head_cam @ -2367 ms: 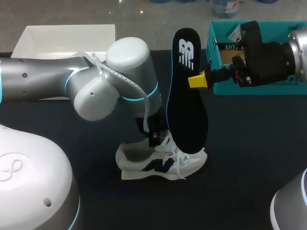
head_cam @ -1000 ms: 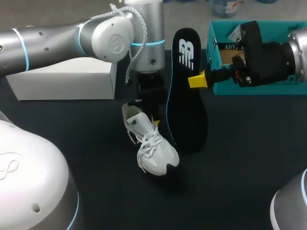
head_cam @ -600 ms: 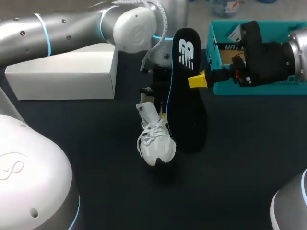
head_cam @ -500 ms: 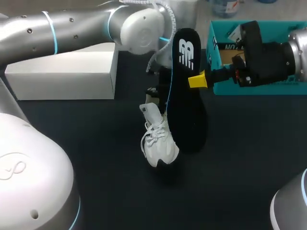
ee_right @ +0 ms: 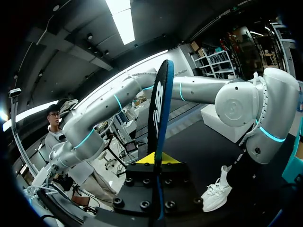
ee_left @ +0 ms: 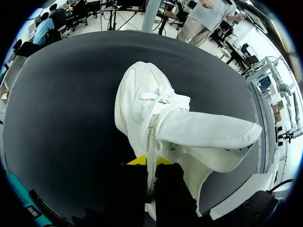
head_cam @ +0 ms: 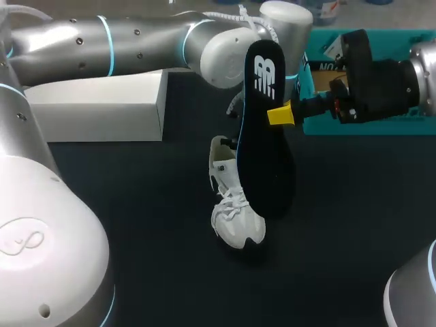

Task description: Take the shoe out of the shoebox, open the shoe tongue, remove and reinsert the insole, then place the shoe into the shoebox

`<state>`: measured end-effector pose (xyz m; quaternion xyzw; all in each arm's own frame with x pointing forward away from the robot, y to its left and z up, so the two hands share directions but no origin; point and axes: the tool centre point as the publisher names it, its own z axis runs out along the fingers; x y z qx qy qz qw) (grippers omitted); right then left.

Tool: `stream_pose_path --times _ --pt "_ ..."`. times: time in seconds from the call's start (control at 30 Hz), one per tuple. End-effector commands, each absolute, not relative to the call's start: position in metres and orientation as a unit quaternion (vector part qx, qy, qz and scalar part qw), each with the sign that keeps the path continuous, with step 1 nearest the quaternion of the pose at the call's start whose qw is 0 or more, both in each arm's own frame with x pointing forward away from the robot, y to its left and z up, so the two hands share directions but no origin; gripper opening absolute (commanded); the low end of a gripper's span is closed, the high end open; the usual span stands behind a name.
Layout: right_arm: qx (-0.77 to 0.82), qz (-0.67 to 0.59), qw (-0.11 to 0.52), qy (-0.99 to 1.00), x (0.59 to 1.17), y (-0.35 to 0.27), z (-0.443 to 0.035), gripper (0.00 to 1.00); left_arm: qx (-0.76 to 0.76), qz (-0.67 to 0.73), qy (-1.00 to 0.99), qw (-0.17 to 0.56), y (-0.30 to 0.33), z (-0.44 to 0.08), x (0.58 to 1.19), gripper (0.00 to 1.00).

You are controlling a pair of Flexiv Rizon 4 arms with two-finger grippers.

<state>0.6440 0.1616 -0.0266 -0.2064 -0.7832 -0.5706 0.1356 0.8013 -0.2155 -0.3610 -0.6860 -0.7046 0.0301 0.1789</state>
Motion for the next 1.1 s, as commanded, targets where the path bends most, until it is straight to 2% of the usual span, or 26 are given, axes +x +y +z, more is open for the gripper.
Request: stream_pose_path --times 0.03,0.67,0.7,0.73,0.77,1.1 --pt "-0.207 -0.571 0.136 -0.783 0.645 0.164 -0.027 0.0 -0.694 0.016 -0.693 0.192 -0.221 -0.364 0.799 0.0" --pt "-0.207 -0.571 0.136 -0.783 0.645 0.164 -0.027 0.0 -0.724 -0.006 -0.65 0.231 -0.222 -0.386 0.785 0.0" --pt "-0.207 -0.571 0.136 -0.783 0.645 0.164 -0.027 0.0 -0.724 -0.005 -0.649 0.232 -0.222 -0.385 0.784 0.19" --pt "-0.207 -0.571 0.136 -0.783 0.645 0.164 -0.027 0.0 -0.724 -0.002 -0.65 0.233 -0.222 -0.382 0.782 0.79" --pt "-0.207 -0.571 0.136 -0.783 0.645 0.164 -0.027 0.0 -0.724 0.001 -0.649 0.233 -0.221 -0.378 0.782 1.0" --pt "-0.207 -0.571 0.136 -0.783 0.645 0.164 -0.027 0.0 -0.71 0.079 -0.681 0.162 -0.222 -0.328 0.789 1.0"
